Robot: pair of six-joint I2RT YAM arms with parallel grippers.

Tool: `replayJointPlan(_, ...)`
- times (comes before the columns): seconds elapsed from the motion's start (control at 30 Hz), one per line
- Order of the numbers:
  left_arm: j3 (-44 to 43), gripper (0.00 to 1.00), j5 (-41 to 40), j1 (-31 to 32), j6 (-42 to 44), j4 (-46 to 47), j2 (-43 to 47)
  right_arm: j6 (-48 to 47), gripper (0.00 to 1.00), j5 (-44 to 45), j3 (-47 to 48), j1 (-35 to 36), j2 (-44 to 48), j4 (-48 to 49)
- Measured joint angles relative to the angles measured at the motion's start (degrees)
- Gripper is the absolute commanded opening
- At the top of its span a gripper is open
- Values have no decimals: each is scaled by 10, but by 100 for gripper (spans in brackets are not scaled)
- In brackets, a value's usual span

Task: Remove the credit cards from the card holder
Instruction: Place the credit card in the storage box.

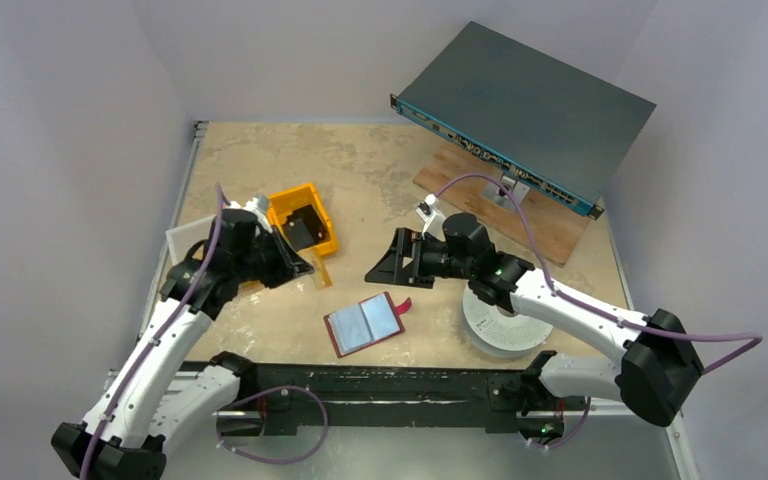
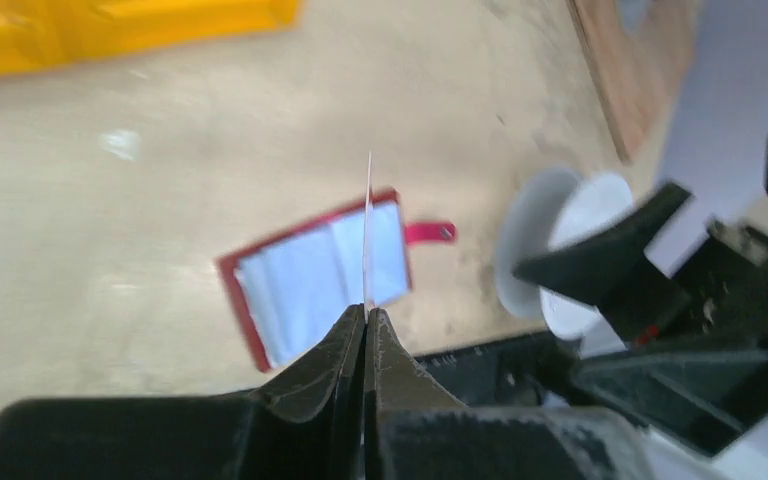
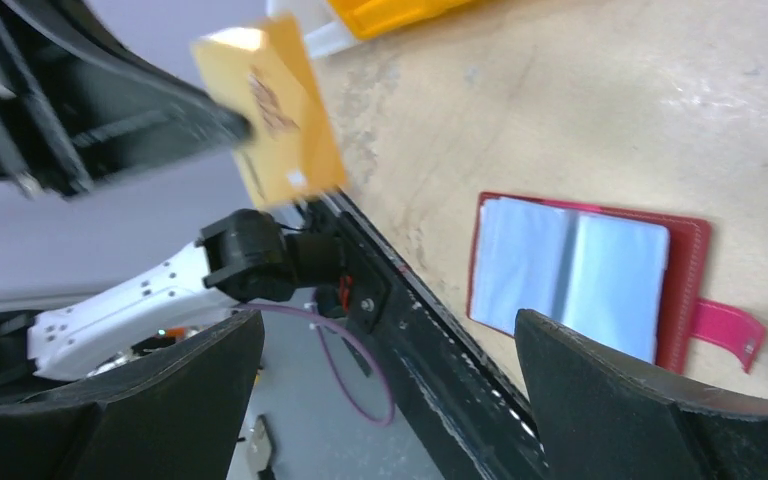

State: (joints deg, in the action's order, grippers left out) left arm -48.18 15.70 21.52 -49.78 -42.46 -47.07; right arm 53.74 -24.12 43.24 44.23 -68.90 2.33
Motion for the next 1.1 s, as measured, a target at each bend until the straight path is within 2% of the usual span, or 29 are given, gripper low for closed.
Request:
replayJointPlan(0.13,-89,0,-124,-45,51,-106,-49,-45,99,26,15,0,0,-64)
replayJointPlan(0.23,-126,0,-217,-76,83,-155,-99,-72,99,45,18,0,4,-101)
replayJointPlan(0.53,-187,0,-445,-185,143,-203,-283,-118,99,67,21,0,22,-152)
replayJointPlan(0.8,-266,0,-548,-219,175,-202,-422,-137,99,67,22,0,23,-177)
replayJointPlan(1.0,-297,0,-563,-259,193,-197,-501,-144,99,68,22,0,37,-193)
replayJointPlan(1.03,-300,2,-562,-265,194,-195,-511,-144,99,68,22,0,38,-193)
replayJointPlan(1.1,-308,13,-553,-280,199,-192,-531,-145,99,69,23,0,38,-197)
